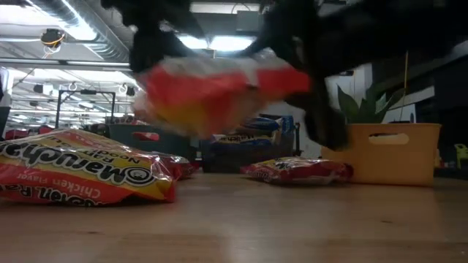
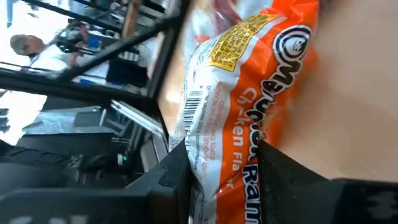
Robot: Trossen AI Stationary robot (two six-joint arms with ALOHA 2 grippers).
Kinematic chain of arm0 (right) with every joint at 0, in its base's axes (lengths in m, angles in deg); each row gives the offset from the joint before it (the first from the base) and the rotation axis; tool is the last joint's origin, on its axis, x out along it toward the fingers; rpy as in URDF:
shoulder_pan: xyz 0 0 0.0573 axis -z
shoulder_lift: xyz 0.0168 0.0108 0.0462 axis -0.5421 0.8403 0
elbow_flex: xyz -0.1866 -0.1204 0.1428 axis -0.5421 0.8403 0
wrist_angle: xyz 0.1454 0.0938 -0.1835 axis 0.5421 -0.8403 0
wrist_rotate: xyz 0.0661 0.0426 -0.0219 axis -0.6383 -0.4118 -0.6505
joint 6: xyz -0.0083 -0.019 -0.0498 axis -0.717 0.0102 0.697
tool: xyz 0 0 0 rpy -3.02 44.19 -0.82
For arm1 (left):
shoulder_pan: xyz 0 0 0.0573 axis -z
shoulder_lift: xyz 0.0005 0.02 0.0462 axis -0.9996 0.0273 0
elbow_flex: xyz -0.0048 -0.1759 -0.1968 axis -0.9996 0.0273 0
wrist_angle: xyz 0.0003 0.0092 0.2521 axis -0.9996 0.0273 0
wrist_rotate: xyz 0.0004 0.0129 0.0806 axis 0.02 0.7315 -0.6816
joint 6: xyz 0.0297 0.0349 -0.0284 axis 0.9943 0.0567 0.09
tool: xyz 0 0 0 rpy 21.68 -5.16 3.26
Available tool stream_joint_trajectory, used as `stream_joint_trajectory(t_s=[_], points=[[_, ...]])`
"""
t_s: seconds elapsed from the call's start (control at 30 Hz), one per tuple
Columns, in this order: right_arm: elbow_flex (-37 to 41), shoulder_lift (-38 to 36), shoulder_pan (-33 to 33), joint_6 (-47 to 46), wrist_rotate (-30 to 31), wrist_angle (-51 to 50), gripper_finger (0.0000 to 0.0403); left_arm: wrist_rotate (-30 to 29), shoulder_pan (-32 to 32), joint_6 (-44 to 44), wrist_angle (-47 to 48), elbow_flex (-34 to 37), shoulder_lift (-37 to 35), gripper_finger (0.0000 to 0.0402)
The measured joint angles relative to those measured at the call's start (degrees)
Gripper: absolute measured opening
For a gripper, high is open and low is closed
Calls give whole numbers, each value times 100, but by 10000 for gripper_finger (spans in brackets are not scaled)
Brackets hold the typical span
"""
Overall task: Sort Maruchan noodles
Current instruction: Put the orange noodle pack into the blue bin
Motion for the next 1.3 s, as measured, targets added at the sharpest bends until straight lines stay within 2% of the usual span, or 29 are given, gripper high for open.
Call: stream_joint_trajectory(t_s=[0.17,0.3,0.47,0.63,0.77,0.97,1.1,1.17,1.3], points=[[-627,-1,599,854,-410,-140,108,-709,-120,2,764,0,-1066,141],[-1352,0,1226,1603,-845,-854,108,-1221,-162,2,1165,0,-1784,141],[-2359,0,2013,2533,-647,-2386,108,-1908,-168,2,1342,0,-2518,141],[-3007,-1,2787,3017,-561,-3144,108,-2475,-166,46,1445,0,-2914,141],[-3105,129,3158,2967,-550,-3099,108,-2712,-167,52,1598,0,-2997,141],[-3087,698,3180,2574,-885,-2203,108,-2839,-168,55,1828,2,-2991,141],[-3098,829,3190,2455,-699,-2035,108,-2973,-168,54,1838,2,-2990,141],[-3094,859,3190,2903,-728,-2196,108,-3024,-168,60,1838,2,-2989,141],[-3095,855,3056,5080,-939,-2096,108,-3059,-166,201,1845,2,-2989,141]])
